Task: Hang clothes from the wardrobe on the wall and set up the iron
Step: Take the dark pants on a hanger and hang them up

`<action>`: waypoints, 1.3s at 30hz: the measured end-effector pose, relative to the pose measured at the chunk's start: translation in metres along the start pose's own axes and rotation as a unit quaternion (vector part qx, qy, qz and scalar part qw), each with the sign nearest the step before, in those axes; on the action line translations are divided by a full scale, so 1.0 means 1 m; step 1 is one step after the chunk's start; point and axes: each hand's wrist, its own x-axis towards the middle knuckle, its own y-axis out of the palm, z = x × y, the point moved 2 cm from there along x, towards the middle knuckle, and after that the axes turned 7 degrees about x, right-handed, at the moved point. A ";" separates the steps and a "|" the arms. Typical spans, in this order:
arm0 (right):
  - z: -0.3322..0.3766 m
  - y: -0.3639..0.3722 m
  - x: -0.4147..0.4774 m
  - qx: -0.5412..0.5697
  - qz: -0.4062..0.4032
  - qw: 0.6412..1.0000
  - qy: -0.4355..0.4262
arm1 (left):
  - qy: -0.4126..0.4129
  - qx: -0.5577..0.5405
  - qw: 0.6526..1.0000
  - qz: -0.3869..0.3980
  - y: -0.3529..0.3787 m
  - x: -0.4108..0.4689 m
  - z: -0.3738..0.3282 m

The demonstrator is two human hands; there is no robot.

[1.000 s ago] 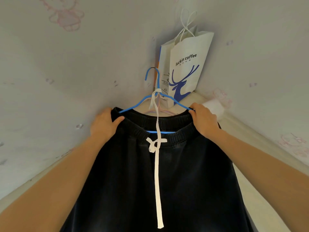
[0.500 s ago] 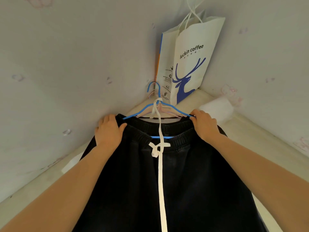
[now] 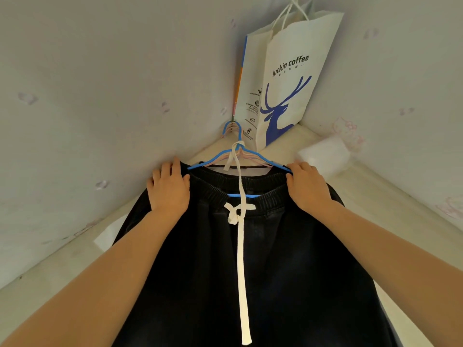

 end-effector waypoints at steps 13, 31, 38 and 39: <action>0.010 -0.009 -0.106 -0.022 0.056 0.998 -0.026 | 0.098 -0.003 0.995 -0.015 -0.005 -0.092 -0.029; 0.001 -0.022 -0.352 0.025 0.135 0.987 -0.087 | 0.115 -0.024 0.991 0.057 -0.016 -0.361 -0.052; -0.011 -0.035 -0.436 0.039 0.125 0.987 -0.089 | 0.097 -0.054 0.994 0.016 -0.024 -0.450 -0.061; -0.013 -0.036 -0.446 0.037 0.123 0.988 -0.085 | 0.097 -0.055 0.994 0.012 -0.026 -0.460 -0.062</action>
